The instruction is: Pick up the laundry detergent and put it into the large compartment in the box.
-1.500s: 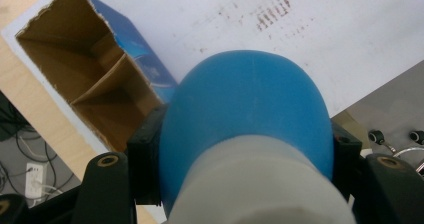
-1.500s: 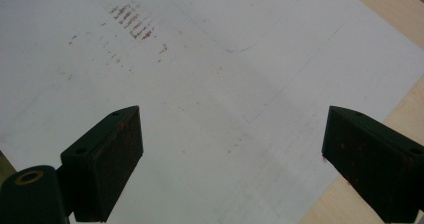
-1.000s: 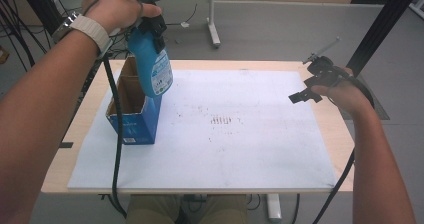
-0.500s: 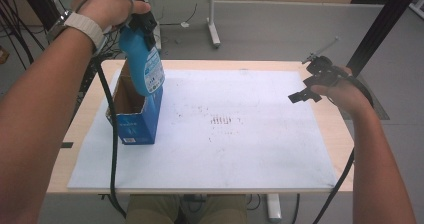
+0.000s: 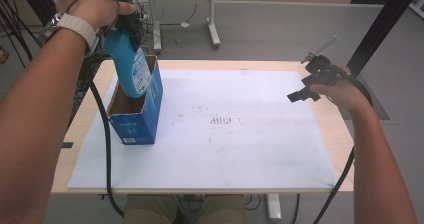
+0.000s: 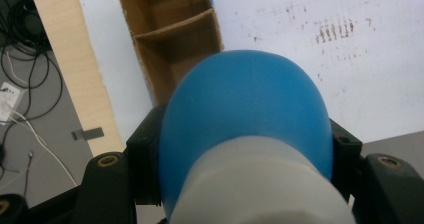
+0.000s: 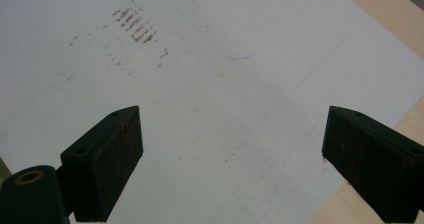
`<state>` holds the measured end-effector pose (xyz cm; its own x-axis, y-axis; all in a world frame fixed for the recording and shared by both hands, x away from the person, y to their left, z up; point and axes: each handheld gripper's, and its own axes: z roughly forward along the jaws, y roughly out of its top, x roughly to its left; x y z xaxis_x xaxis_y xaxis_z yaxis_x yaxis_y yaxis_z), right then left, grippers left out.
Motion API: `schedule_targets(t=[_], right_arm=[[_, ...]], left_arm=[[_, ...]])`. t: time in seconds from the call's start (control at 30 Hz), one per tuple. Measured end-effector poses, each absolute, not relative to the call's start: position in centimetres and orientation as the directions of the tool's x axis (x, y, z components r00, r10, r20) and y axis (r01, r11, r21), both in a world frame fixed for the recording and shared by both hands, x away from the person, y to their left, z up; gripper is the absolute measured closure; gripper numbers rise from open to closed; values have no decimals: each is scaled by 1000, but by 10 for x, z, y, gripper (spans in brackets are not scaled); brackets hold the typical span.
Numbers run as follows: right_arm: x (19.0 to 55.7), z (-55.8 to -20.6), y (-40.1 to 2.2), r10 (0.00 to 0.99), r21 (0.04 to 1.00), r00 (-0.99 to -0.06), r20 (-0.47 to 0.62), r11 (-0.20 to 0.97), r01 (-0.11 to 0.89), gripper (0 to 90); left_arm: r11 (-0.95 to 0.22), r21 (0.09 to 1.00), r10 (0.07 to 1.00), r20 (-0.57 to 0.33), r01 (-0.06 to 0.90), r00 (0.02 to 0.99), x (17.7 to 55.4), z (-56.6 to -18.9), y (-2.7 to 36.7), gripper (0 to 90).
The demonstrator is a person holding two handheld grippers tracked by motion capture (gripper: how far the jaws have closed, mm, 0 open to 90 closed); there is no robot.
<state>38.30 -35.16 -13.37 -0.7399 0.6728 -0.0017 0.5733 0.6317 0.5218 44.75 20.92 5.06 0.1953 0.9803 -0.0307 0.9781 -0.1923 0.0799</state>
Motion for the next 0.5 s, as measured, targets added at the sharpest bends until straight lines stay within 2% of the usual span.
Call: schedule_targets(t=[0.5], right_arm=[[383,-134,-354,671,528,-741,-7,632,568,94]], left_arm=[[-111,84,993,-26,990,113,450,44,219,374]])
